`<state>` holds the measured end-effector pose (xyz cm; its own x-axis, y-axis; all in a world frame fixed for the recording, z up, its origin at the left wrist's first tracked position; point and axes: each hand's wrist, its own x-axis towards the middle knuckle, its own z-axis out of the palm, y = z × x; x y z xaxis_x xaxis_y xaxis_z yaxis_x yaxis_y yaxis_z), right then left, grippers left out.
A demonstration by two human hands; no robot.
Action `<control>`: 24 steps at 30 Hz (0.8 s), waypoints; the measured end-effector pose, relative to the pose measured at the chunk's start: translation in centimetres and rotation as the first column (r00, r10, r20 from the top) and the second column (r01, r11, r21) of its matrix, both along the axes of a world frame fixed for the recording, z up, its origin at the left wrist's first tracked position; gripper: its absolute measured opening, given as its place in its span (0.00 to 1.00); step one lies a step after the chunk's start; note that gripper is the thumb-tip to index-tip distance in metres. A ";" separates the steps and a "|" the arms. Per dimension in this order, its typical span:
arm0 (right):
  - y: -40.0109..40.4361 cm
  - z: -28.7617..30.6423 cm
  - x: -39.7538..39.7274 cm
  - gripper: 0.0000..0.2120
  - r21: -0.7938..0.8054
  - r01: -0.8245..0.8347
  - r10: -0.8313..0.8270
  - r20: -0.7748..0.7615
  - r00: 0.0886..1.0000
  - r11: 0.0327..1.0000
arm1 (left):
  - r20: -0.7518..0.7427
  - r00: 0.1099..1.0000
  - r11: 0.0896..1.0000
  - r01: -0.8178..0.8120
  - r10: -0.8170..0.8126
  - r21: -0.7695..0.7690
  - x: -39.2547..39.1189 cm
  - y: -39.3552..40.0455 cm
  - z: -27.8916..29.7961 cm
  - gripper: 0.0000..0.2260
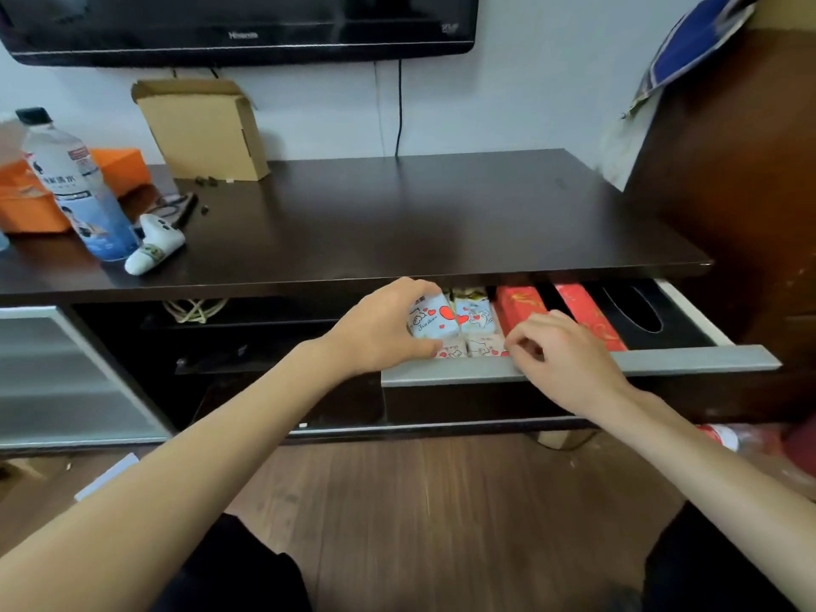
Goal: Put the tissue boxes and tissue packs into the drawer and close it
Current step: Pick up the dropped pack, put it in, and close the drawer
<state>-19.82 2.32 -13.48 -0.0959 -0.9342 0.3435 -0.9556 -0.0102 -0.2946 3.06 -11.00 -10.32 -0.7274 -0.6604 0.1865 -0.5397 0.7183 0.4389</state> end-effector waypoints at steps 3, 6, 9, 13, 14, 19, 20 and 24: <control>0.5 -0.5 -1.6 0.07 -0.009 0.002 -0.002 0.010 1.000 1.000 | 0.157 0.987 0.999 0.038 -0.036 -0.011 -3.3 -1.1 -0.6 0.34; 0.7 -0.9 -1.8 0.07 -0.025 -0.027 0.028 0.051 0.998 0.999 | 0.267 0.962 0.998 0.064 -0.063 0.005 -5.0 -2.1 -1.3 0.31; 0.7 -1.5 -2.1 0.07 -0.038 -0.036 0.040 0.110 0.993 0.999 | 0.288 0.951 0.994 0.110 -0.113 0.026 -5.5 -2.8 -1.9 0.30; 0.5 -1.8 -2.5 0.08 -0.053 -0.040 0.047 0.139 0.989 0.998 | 0.265 0.945 0.978 0.164 -0.194 0.131 -5.3 -3.7 -2.2 0.26; 0.4 -1.9 -2.6 0.07 -0.052 -0.034 0.041 0.143 0.989 0.998 | 0.264 0.941 0.969 0.169 -0.213 0.182 -5.3 -4.0 -2.4 0.23; 0.0 -2.1 -2.8 0.07 -0.037 -0.022 0.029 0.187 0.982 0.999 | 0.223 0.946 0.953 0.180 -0.237 0.245 -5.0 -4.3 -3.6 0.20; 0.0 -2.2 -2.9 0.07 -0.034 -0.024 0.030 0.199 0.980 0.999 | 0.212 0.947 0.950 0.186 -0.241 0.249 -5.0 -4.3 -3.7 0.20; 0.0 -2.2 -3.0 0.06 -0.030 -0.024 0.030 0.220 0.975 0.999 | 0.182 0.957 0.944 0.168 -0.225 0.286 -4.7 -3.8 -3.1 0.21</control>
